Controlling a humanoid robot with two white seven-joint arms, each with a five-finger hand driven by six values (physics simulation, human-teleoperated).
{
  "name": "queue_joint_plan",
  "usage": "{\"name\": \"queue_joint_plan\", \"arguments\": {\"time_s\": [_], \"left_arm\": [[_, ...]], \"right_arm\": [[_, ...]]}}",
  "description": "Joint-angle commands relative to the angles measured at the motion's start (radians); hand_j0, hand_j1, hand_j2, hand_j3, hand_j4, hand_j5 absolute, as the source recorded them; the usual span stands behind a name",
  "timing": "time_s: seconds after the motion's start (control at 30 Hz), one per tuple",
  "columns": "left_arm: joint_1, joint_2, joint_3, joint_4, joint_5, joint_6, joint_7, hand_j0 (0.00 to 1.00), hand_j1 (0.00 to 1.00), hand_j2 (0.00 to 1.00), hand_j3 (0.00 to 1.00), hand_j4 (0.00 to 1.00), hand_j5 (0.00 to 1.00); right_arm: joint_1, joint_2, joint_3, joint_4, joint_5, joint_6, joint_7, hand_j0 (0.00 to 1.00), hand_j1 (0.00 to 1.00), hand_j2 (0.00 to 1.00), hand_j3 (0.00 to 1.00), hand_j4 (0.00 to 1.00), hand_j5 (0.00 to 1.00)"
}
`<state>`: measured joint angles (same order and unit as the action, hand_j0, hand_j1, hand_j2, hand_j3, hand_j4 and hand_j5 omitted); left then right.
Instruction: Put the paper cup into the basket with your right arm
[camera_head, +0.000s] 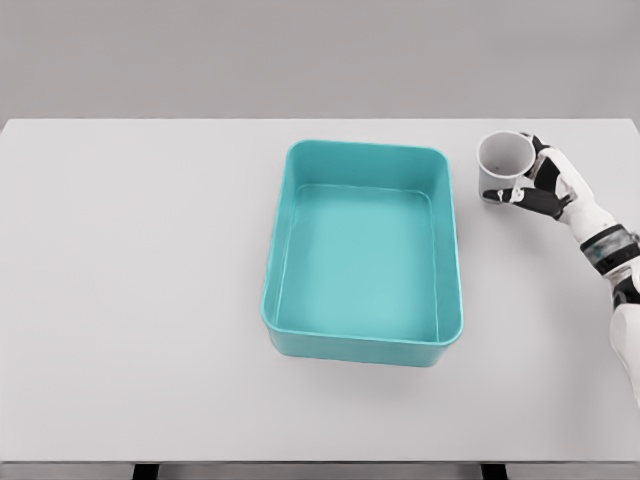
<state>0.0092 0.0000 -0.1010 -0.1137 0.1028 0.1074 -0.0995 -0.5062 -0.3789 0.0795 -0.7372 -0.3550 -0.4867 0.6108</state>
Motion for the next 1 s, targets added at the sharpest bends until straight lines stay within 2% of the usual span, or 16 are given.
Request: {"name": "queue_joint_plan", "arguments": {"time_s": [0.0,0.13,0.27,0.57,0.7,0.83,0.97], "left_arm": [[0.000,0.000,0.000,0.000,0.000,0.000,0.000,1.00,1.00,1.00,1.00,1.00,1.00],[-0.002,0.000,0.000,0.000,0.002,0.000,0.000,1.00,1.00,1.00,1.00,1.00,1.00],[0.000,0.000,0.000,0.000,0.002,0.000,0.000,1.00,1.00,1.00,1.00,1.00,1.00],[-0.002,0.000,0.000,0.000,0.000,0.000,0.000,1.00,1.00,1.00,1.00,1.00,1.00],[0.000,0.000,0.000,0.000,0.000,0.000,0.000,1.00,1.00,1.00,1.00,1.00,1.00],[0.000,0.000,0.000,0.000,0.002,0.000,0.000,1.00,1.00,1.00,1.00,1.00,1.00],[-0.002,0.000,0.000,0.000,0.000,0.000,0.000,1.00,1.00,1.00,1.00,1.00,1.00]], "right_arm": [[0.000,-0.005,-0.001,-0.045,-0.007,-0.006,0.000,0.54,0.54,0.54,0.54,0.54,0.54],[0.069,-0.021,-0.029,-0.182,-0.007,-0.006,0.000,0.54,0.54,0.54,0.54,0.54,0.54],[0.117,-0.037,-0.050,-0.277,-0.008,-0.006,0.000,0.54,0.54,0.54,0.54,0.54,0.54],[0.156,-0.051,-0.046,-0.470,0.001,-0.027,0.000,0.54,0.54,0.54,0.54,0.54,0.54],[0.156,-0.049,-0.041,-0.531,0.037,-0.027,0.000,0.53,0.53,0.53,0.53,0.53,0.53],[0.153,-0.046,-0.027,-0.562,0.073,-0.029,0.000,0.53,0.53,0.53,0.53,0.53,0.53],[0.150,-0.046,0.003,-0.605,0.117,-0.068,0.000,0.53,0.53,0.53,0.53,0.53,0.53]]}}
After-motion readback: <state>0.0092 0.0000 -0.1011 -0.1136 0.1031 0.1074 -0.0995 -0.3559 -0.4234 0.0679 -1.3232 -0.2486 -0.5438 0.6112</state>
